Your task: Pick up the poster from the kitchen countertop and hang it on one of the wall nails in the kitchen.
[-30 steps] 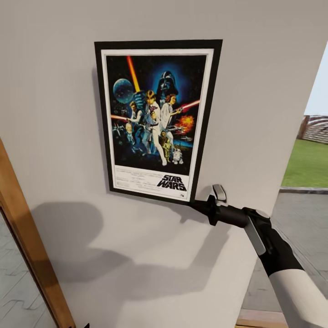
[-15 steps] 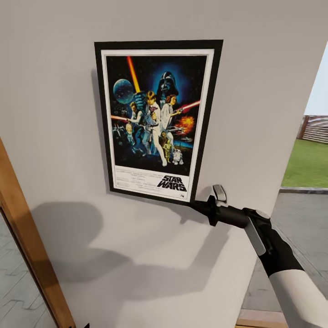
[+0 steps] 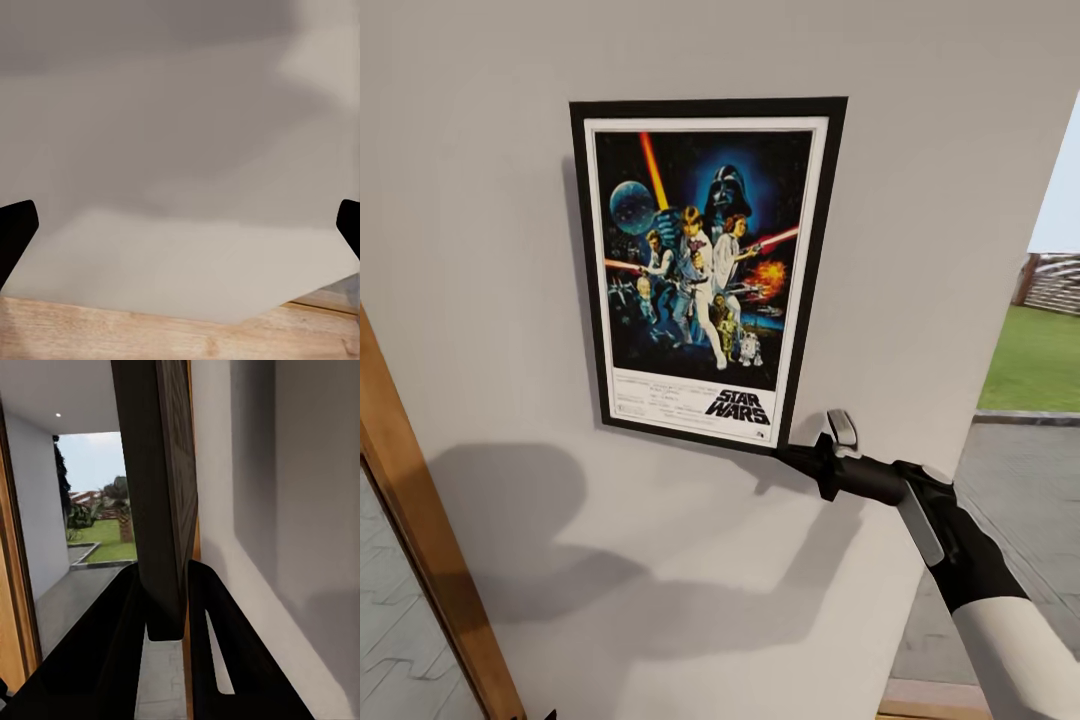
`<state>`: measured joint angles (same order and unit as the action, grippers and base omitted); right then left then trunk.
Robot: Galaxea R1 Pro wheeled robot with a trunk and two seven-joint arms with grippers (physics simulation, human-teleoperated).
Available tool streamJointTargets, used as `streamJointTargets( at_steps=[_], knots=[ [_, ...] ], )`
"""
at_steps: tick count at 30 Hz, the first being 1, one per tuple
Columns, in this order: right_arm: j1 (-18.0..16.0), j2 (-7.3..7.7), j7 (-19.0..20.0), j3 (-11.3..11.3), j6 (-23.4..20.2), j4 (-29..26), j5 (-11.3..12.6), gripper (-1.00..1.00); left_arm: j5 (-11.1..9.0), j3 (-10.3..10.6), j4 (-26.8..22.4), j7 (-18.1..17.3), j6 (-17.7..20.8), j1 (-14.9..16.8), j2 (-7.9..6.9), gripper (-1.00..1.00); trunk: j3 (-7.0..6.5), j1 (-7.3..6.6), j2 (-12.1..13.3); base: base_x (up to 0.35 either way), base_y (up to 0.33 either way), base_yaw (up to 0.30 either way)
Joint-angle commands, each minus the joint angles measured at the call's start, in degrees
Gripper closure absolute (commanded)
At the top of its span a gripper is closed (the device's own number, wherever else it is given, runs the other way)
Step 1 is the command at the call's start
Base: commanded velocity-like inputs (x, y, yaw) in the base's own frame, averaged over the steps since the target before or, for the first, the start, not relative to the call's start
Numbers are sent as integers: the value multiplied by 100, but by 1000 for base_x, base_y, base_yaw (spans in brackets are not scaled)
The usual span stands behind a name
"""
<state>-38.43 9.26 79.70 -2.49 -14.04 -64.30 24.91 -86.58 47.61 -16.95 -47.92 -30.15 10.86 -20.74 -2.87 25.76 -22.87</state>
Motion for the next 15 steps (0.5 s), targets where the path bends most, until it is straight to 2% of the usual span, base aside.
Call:
streamJointTargets(
  at_steps=[1,15],
  knots=[
    [-1,6,19,-15,-82,4,46,100,-61,48,-1,-17,-17,4,-5,-100,3,2,-5,0,0,0],
    [2,6,19,-15,-81,5,41,100,-61,47,-1,-15,-17,4,-5,-100,3,2,-5,0,0,0]
  ],
)
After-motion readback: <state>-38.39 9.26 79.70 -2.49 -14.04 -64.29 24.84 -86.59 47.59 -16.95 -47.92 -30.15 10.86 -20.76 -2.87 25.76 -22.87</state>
